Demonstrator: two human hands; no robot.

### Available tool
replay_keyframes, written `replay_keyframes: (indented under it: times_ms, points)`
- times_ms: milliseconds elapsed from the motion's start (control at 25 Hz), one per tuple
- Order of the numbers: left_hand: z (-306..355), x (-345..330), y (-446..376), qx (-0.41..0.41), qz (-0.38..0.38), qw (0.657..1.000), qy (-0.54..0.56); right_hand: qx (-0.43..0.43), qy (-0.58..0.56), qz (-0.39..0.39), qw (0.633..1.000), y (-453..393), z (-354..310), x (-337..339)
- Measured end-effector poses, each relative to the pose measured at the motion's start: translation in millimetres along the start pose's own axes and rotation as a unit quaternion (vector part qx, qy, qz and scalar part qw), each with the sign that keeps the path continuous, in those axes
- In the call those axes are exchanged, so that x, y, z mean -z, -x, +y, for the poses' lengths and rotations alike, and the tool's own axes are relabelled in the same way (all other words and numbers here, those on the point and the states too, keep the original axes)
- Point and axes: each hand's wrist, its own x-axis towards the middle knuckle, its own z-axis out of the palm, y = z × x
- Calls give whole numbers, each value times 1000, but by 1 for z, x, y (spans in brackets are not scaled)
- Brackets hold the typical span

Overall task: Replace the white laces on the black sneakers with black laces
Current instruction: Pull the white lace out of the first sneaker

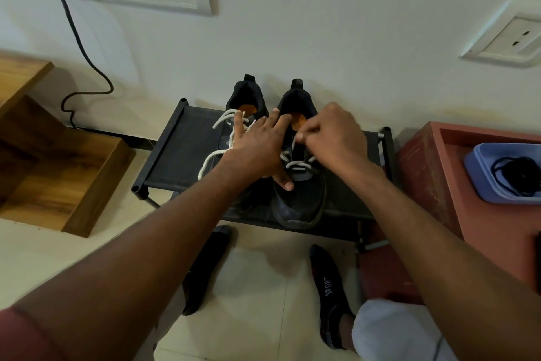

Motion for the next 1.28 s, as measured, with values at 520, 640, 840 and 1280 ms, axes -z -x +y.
replay_keyframes:
  times_ms: [520,640,840,1280]
  points:
    - [1,2,1,-4,-11,1000,3,77,66,-181,978,-1,8,0]
    - [2,3,2,0,-8,1000,-1,44,75,-172,981,2,6,-4]
    - [1,6,6,5,-8,1000,10,-197,-302,20,933,-2,1,9]
    - [7,12,6,-81,0,997,-16,-238,-90,-18,967,-16,35,39]
